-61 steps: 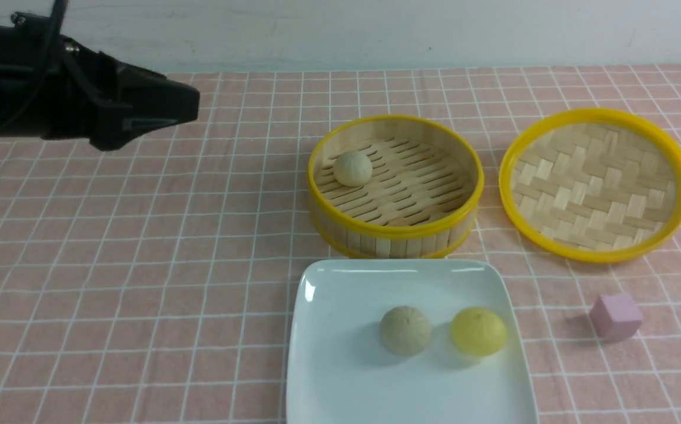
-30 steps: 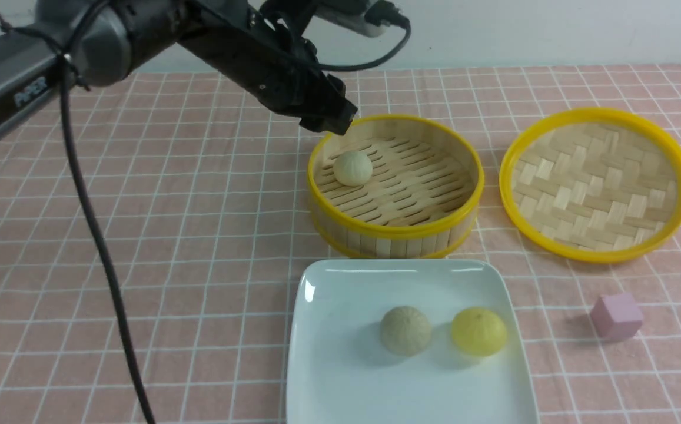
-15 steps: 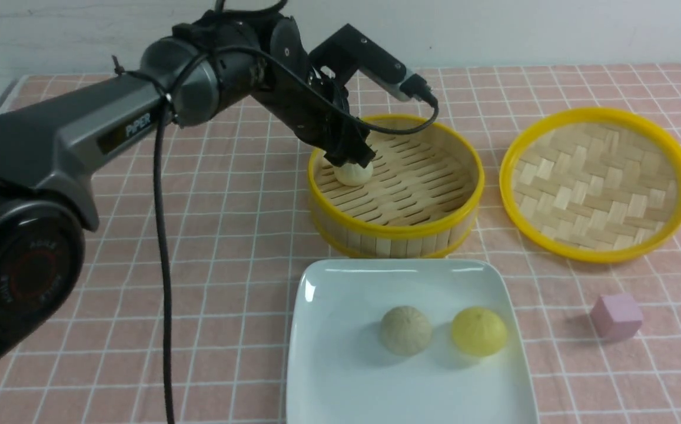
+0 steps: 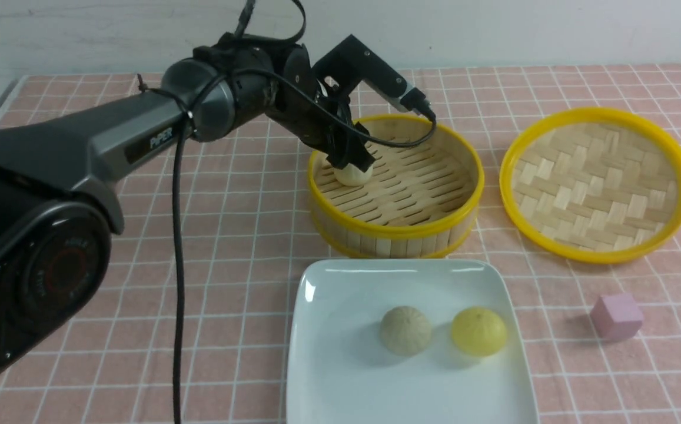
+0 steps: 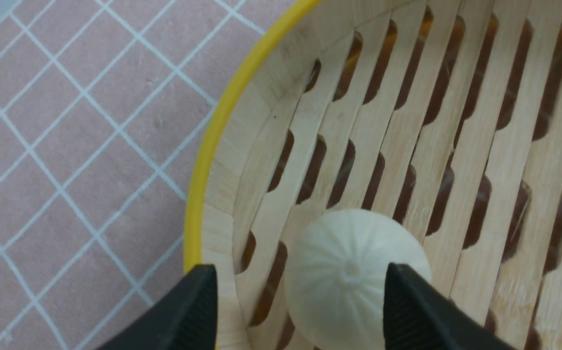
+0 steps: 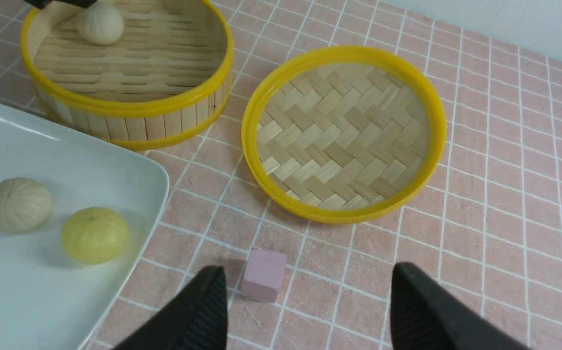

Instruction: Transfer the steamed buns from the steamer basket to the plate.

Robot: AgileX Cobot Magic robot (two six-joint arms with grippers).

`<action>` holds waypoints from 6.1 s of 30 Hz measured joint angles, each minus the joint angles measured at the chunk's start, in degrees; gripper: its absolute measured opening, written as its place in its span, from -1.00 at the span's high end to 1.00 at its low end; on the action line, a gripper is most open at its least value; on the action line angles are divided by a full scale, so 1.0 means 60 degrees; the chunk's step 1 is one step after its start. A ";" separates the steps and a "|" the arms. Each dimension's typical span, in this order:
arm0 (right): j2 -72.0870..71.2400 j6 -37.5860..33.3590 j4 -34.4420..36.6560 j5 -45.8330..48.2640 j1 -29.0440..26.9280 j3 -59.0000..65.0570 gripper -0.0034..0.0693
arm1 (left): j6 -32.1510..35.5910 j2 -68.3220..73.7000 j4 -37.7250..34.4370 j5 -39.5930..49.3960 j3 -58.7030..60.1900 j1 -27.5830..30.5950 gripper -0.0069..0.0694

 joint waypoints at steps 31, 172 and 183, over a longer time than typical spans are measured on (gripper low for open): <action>0.0000 -0.0009 -0.0008 -0.0135 0.0000 0.0000 -0.26 | -0.0735 -0.2343 -0.0668 0.0637 0.0010 -0.0022 0.76; -0.5702 -0.2190 0.3289 -0.4660 0.0000 0.6325 0.15 | -0.3242 -0.4575 -0.0260 0.5806 -0.1378 -0.0803 0.18; -0.5702 -0.2190 0.3130 -0.4569 0.0000 0.6637 0.15 | -0.3242 -0.4575 -0.0271 0.5769 -0.1378 -0.0803 0.18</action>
